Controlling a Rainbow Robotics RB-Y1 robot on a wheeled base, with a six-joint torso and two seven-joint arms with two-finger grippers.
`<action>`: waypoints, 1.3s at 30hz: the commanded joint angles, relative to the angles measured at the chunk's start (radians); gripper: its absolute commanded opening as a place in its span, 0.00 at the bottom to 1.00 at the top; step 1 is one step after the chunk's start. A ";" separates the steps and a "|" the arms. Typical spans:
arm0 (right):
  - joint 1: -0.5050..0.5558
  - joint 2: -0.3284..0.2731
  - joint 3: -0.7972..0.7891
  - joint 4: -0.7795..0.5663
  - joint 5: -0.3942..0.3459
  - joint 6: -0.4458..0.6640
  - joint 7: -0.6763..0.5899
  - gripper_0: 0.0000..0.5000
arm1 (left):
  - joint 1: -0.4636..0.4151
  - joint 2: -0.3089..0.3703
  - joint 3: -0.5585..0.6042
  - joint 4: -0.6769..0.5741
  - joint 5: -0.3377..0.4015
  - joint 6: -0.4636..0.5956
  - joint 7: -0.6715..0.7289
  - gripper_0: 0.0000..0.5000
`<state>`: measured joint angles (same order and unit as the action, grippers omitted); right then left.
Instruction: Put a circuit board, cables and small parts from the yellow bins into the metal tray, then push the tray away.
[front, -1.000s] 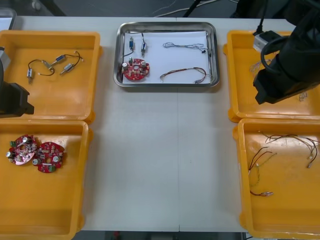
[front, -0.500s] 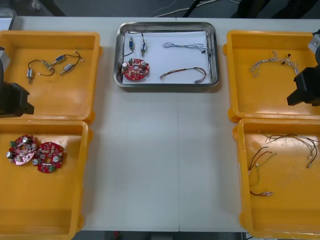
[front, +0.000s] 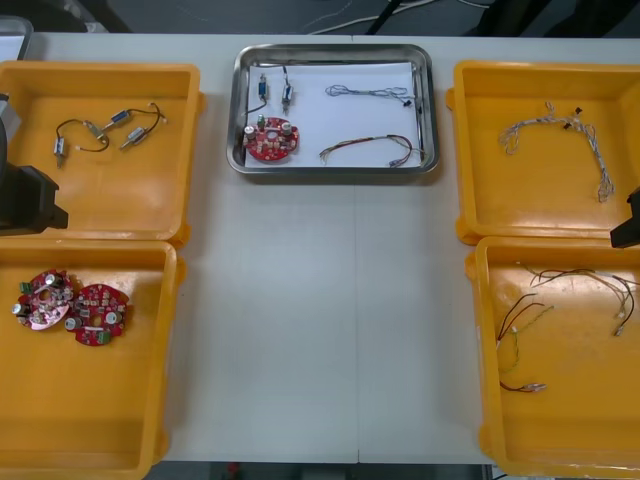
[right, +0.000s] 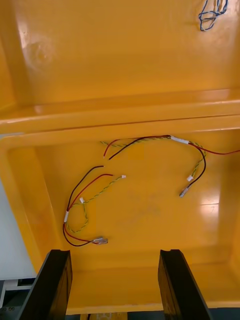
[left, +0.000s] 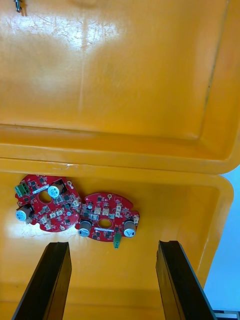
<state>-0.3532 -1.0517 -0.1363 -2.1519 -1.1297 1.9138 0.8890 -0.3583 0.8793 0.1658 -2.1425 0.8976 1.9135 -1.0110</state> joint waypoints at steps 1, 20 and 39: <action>0.074 -0.041 -0.071 -0.062 0.007 0.006 -0.012 1.00 | 0.015 0.041 0.029 -0.028 0.007 0.006 -0.017 1.00; 0.191 0.013 -0.131 -0.071 0.059 0.006 0.010 1.00 | 0.015 0.041 0.029 -0.028 0.007 0.006 -0.017 1.00; 0.178 0.067 -0.129 -0.042 0.096 -0.044 0.182 1.00 | 0.015 0.041 0.029 -0.028 0.007 0.006 -0.017 1.00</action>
<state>-0.1704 -1.0118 -0.2340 -2.1948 -1.0470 1.8867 1.0647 -0.3583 0.8793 0.1658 -2.1426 0.8976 1.9135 -1.0110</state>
